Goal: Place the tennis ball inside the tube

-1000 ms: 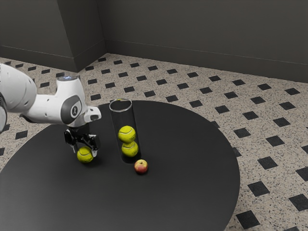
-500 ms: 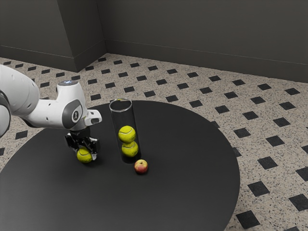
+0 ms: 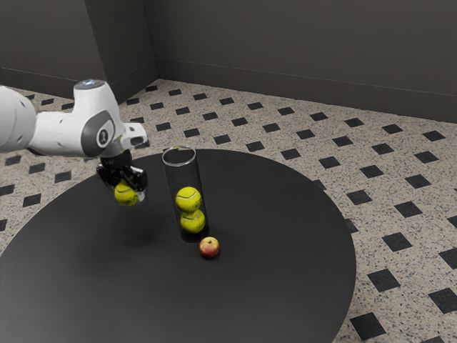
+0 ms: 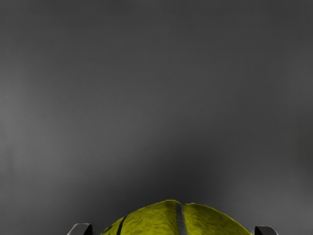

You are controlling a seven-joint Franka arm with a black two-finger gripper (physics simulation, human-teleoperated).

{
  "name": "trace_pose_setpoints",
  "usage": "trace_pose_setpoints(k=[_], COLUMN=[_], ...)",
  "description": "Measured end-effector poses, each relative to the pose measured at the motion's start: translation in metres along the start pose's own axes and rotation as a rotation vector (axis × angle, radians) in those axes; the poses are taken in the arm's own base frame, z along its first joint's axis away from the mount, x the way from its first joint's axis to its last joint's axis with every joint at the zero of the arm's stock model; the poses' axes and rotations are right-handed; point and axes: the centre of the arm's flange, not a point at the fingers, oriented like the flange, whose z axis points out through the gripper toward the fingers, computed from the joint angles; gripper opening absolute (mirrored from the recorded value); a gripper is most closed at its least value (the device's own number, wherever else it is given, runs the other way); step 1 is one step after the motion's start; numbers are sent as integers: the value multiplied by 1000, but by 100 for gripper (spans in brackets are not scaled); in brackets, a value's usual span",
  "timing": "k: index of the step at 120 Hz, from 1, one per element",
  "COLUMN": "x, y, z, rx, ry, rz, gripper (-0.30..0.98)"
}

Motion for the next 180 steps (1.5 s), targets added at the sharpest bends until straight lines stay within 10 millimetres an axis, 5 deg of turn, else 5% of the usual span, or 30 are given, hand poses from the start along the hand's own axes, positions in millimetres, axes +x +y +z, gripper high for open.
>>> trace_pose_setpoints(k=[26, 40, 68, 95, 180], x=[53, 69, 80, 90, 27], y=[15, 45, 93, 110, 149], z=[-125, -154, -154, -152, -161], rx=[-8, -19, -44, -43, -100], ry=[149, 176, 154, 156, 76], rz=[30, 79, 154, 179, 239], gripper=[27, 29, 32, 29, 36])
